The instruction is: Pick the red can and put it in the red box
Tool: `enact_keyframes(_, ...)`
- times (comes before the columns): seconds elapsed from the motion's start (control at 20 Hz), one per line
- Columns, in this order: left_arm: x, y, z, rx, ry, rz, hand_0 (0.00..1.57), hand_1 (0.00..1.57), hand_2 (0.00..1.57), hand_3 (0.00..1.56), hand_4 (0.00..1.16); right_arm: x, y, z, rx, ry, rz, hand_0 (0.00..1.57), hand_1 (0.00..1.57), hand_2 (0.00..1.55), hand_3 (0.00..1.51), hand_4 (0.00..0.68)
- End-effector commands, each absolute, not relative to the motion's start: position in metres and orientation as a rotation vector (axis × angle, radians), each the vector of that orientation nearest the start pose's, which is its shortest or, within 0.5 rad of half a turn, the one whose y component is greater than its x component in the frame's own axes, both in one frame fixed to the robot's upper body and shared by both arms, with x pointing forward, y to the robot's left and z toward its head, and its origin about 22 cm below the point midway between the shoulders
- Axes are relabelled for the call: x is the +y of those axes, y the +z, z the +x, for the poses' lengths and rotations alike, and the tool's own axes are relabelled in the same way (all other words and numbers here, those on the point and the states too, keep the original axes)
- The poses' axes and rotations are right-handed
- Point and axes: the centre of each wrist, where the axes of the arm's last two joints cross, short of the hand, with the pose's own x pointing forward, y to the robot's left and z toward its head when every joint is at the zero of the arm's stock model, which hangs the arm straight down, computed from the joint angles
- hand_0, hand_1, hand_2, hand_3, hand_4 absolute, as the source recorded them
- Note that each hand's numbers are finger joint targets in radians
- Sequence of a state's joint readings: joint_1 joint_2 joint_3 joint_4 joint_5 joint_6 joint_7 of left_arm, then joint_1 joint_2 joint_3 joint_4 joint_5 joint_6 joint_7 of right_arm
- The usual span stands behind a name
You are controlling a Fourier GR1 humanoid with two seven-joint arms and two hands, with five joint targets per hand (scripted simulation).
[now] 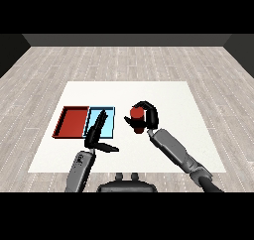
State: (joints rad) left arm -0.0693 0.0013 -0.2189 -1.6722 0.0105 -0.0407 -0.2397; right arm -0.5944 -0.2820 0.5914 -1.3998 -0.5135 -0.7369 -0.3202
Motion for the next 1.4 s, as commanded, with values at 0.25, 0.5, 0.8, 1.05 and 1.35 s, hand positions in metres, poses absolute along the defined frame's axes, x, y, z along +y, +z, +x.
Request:
enact_keyframes(0.25,0.131,0.054,0.250,-1.899,-0.230,-0.378,0.00,0.00,0.00,0.00,0.00,-0.114,0.110,0.289,-2.065,-0.038,0.062,1.57,1.57,1.48,1.42,0.655)
enact_keyframes(0.5,0.114,0.043,0.261,-1.858,-0.231,-0.388,0.00,0.00,0.00,0.00,0.00,-0.112,0.099,0.293,-2.085,-0.039,0.039,1.57,1.57,1.48,1.42,0.650)
enact_keyframes(0.8,0.098,0.037,0.269,-1.772,-0.256,-0.415,0.00,0.00,0.00,0.00,0.00,-0.102,0.106,0.296,-2.084,0.012,0.061,1.57,1.57,1.48,1.41,0.650)
enact_keyframes(1.05,0.090,0.020,0.276,-1.742,-0.265,-0.441,0.00,0.00,0.00,0.00,0.00,-0.102,0.099,0.280,-2.076,-0.004,0.103,1.57,1.57,1.48,1.42,0.654)
enact_keyframes(1.35,0.099,0.047,0.283,-1.725,-0.244,-0.484,0.00,0.00,0.00,0.00,0.00,-0.098,0.104,0.287,-2.100,0.024,0.136,1.57,1.57,1.48,1.41,0.633)
